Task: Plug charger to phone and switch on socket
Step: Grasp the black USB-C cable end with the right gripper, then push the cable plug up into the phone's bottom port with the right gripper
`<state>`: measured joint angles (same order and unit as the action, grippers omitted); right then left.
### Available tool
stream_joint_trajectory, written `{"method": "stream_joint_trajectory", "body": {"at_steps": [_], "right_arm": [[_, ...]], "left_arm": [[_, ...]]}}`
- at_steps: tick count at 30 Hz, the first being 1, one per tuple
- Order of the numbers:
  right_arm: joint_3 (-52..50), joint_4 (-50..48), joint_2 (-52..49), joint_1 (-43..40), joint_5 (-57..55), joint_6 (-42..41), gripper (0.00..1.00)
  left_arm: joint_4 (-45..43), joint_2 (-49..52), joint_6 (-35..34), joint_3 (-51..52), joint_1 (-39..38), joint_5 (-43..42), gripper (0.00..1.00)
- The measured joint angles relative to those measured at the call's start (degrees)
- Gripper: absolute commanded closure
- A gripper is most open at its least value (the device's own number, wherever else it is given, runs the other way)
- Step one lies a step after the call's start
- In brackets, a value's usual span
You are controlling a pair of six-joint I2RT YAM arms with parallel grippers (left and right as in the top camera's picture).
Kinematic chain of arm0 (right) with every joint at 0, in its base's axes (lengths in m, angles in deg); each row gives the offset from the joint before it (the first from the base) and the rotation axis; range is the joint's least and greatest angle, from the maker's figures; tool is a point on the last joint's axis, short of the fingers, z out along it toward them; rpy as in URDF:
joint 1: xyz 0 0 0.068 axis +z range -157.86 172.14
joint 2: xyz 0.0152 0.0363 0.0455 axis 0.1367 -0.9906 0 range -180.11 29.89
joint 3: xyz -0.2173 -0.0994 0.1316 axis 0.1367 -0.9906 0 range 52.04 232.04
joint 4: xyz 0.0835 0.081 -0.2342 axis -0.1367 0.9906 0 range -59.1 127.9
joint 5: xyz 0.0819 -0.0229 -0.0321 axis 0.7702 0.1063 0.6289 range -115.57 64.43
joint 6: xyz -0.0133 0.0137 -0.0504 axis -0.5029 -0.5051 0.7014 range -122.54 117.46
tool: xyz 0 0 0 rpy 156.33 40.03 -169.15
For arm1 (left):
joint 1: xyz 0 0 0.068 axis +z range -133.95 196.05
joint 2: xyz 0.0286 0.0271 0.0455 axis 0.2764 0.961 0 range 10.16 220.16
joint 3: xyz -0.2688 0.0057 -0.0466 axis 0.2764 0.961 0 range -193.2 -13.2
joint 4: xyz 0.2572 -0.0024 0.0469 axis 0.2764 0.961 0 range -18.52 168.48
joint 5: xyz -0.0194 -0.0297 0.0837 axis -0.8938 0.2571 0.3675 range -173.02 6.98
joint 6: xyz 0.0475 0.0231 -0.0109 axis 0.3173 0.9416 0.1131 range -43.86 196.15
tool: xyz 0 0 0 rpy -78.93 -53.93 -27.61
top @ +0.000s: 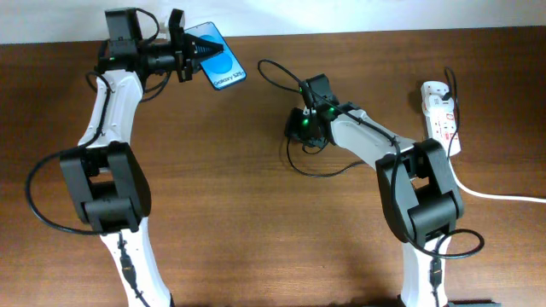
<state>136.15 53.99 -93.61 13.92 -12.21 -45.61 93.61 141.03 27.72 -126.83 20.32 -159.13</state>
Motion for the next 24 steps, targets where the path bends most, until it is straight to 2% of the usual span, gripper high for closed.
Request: {"method": "stream_joint_trajectory", "body": {"at_steps": [2, 4, 6, 7, 9, 11, 12, 13, 15, 17, 20, 21, 24], "right_arm": [[0.02, -0.31, -0.44, 0.92, -0.37, -2.03, 0.77], [0.33, -1.14, -0.87, 1.27, -0.39, -4.39, 0.88], [0.52, -1.09, -1.31, 1.29, -0.17, -5.01, 0.91], [0.55, -0.83, -1.33, 1.31, -0.17, -5.05, 0.96], [0.55, -1.57, -1.51, 1.29, 1.46, -2.84, 0.96], [0.57, -4.59, -1.7, 0.72, 9.03, 5.18, 0.96], [0.76, -6.99, -1.68, -0.11, 16.46, 11.19, 0.96], [1.01, -8.15, -0.61, -2.89, 30.1, 19.63, 0.96], [1.09, -8.24, 3.15, -6.49, 46.12, 24.0, 0.96], [1.2, -8.0, 5.57, -5.84, 52.28, 22.03, 0.96], [1.27, -2.67, 8.35, -4.2, 54.64, 20.37, 0.96], [1.6, 2.71, 11.69, -4.2, 52.68, 20.44, 0.96], [1.57, 10.34, 21.66, -4.22, 46.95, 22.51, 0.96]], "left_arm": [[0.74, 0.0, 0.68, 0.0, 0.2, 0.24, 1.0], [1.22, 0.0, 0.9, 0.0, 0.15, 0.52, 1.0], [2.08, 0.0, 0.92, 0.0, 0.15, 0.63, 1.0], [3.1, 0.0, 0.9, 0.0, 0.15, 0.79, 1.0], [3.85, 0.02, 0.94, 0.0, 0.15, 0.98, 1.0], [3.96, 0.02, 0.94, 0.0, 0.15, 0.72, 1.0], [4.07, 0.02, 1.09, 0.0, 0.15, -0.02, 1.0], [4.02, 0.02, 1.62, 0.0, 0.15, -1.01, 1.0], [3.98, 0.02, 2.62, 0.0, 0.15, -3.56, 1.0], [3.78, 0.02, 4.39, 0.0, -0.02, -4.15, 1.0], [3.67, 0.02, 6.05, 0.0, -0.35, -4.59, 1.0], [3.8, 0.02, 6.36, 0.0, -0.35, -4.72, 1.0], [1.79, 0.02, 6.86, 0.0, -0.5, -4.72, 1.0]]}}
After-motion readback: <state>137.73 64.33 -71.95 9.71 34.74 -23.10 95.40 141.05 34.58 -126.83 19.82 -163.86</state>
